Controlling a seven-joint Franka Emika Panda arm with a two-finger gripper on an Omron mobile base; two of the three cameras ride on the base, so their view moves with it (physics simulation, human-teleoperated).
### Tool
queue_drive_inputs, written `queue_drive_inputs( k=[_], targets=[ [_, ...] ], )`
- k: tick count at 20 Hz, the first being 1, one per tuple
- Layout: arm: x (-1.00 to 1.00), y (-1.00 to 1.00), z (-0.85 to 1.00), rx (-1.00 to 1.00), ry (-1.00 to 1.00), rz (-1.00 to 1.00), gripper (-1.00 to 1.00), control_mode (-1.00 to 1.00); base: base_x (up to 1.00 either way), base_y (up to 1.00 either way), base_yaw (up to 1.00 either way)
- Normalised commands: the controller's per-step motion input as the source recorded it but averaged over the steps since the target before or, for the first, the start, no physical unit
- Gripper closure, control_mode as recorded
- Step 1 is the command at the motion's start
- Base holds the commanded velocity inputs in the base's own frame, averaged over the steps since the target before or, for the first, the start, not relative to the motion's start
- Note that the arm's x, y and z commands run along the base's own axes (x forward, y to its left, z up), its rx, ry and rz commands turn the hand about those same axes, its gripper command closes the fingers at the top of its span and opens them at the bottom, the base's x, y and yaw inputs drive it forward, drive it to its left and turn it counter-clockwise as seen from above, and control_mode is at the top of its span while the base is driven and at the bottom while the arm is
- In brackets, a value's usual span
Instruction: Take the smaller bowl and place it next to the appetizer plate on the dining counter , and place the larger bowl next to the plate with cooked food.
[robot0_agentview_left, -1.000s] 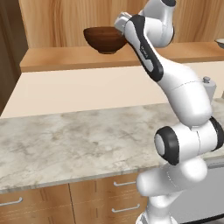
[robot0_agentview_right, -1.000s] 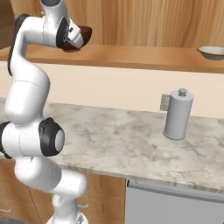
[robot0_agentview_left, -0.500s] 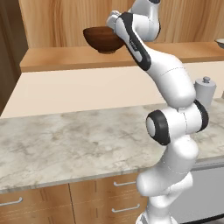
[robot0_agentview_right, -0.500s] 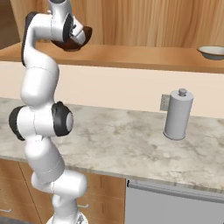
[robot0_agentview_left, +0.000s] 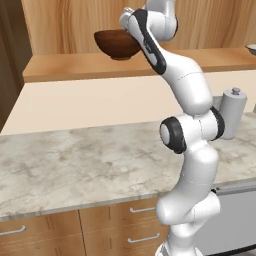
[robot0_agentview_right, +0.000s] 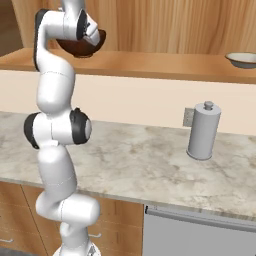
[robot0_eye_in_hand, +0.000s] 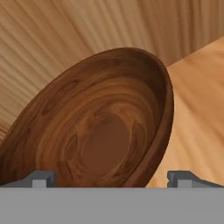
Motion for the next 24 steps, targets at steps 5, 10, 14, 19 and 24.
queue_drive_inputs(
  k=[5, 10, 14, 19, 24],
  targets=[
    [0.06, 0.00, -0.11, -0.04, 0.10, -0.06, -1.00, -1.00, 0.00, 0.00, 0.00],
    [0.09, 0.00, -0.52, -0.07, 0.22, -0.08, -1.00, -1.00, 0.00, 0.00, 0.00],
    [0.06, 0.00, -0.31, -0.03, 0.14, -0.05, 1.00, -1.00, 0.00, 0.00, 0.00],
    [0.00, 0.00, -0.17, 0.00, -0.13, -0.01, 1.00, -1.00, 0.00, 0.00, 0.00],
    [-0.01, 0.18, -0.90, -0.09, -0.50, -0.07, 1.00, -1.00, 0.00, 0.00, 0.00]
  ],
)
